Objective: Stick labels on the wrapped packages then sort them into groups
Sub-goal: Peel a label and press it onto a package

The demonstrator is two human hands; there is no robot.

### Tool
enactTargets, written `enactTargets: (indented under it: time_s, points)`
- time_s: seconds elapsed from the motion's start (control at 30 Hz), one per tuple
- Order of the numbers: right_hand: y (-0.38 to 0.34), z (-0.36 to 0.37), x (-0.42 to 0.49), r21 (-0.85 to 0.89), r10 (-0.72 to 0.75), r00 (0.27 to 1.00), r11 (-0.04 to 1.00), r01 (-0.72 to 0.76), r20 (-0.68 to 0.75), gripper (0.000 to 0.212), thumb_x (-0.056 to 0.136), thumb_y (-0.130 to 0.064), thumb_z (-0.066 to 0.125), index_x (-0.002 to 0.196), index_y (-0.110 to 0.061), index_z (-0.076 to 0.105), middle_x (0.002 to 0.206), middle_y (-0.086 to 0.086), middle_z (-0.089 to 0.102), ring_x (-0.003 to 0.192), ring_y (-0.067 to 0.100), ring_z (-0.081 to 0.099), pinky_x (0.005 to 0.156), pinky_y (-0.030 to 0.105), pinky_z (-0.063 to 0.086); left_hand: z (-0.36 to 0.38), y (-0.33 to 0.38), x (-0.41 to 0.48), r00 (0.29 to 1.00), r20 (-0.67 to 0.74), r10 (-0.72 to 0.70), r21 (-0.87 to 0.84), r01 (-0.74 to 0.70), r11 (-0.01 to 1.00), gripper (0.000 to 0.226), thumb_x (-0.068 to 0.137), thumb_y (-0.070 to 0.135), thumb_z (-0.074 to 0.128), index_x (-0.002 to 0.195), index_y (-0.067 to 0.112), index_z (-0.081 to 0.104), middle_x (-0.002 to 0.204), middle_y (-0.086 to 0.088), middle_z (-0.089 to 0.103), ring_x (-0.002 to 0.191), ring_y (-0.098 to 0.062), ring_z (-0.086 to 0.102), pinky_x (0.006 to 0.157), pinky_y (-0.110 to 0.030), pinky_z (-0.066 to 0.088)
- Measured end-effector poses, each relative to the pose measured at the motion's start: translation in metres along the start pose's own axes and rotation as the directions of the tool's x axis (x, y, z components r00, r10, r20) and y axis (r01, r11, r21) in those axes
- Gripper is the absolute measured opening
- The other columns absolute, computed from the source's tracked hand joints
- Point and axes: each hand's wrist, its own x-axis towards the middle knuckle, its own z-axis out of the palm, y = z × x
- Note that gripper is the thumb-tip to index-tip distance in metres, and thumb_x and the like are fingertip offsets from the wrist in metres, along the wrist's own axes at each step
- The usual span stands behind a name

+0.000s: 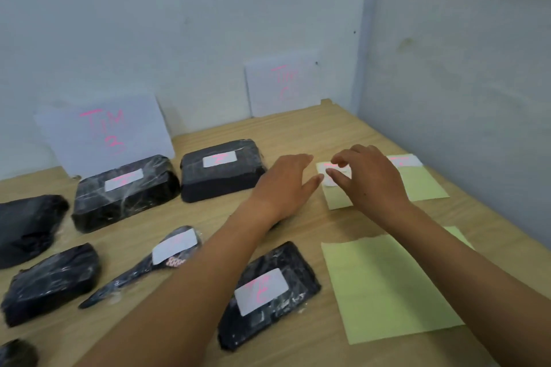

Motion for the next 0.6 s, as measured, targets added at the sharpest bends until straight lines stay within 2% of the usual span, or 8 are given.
enactTargets:
  time_s: [0.2,0.3,0.4,0.6]
  points:
    - [0.052,-0.009,-0.015,0.019,0.127,0.991,0.992,-0.128,0.045,0.028,0.092,-0.037,0.057,0.113,-0.02,0.065,0.112,-0.004,0.065,0.107,0.02,0.053,0.082,0.035,0.044,0.031,0.035,0.02,0.994,0.1,0.033,0.036,-0.037,0.999,0.05,0.099,0.042,0.039,0.143,0.02,0.035,0.147,0.001,0.038,0.136,-0.015,0.033,0.106,-0.034,0.034]
    - [0.067,-0.007,-0.018,0.05,0.178,0.978,0.982,-0.184,0.109,0.027,0.092,-0.036,0.058,0.114,-0.022,0.066,0.118,-0.005,0.064,0.111,0.019,0.053,0.087,0.036,0.045,0.045,0.045,0.025,0.98,0.187,0.062,0.088,-0.08,0.993,0.047,0.101,0.037,0.034,0.146,0.02,0.031,0.156,0.005,0.023,0.144,-0.012,0.016,0.11,-0.037,0.031]
    - [0.074,-0.001,-0.021,0.061,0.206,0.962,0.974,-0.219,0.178,0.025,0.09,-0.04,0.059,0.108,-0.024,0.068,0.115,-0.005,0.064,0.107,0.018,0.055,0.086,0.033,0.044,0.057,0.045,0.029,0.968,0.245,0.063,0.112,-0.093,0.989,0.047,0.103,0.033,0.03,0.148,0.021,0.024,0.159,0.007,0.012,0.146,-0.01,0.004,0.112,-0.038,0.029]
    - [0.081,0.009,-0.025,0.089,0.177,0.976,0.978,-0.189,0.124,0.025,0.083,-0.044,0.066,0.1,-0.026,0.069,0.112,-0.01,0.063,0.106,0.016,0.053,0.084,0.032,0.043,0.071,0.039,0.031,0.966,0.239,0.103,0.111,-0.133,0.985,0.047,0.103,0.031,0.027,0.149,0.02,0.024,0.159,-0.002,0.014,0.147,-0.019,0.006,0.117,-0.033,0.015]
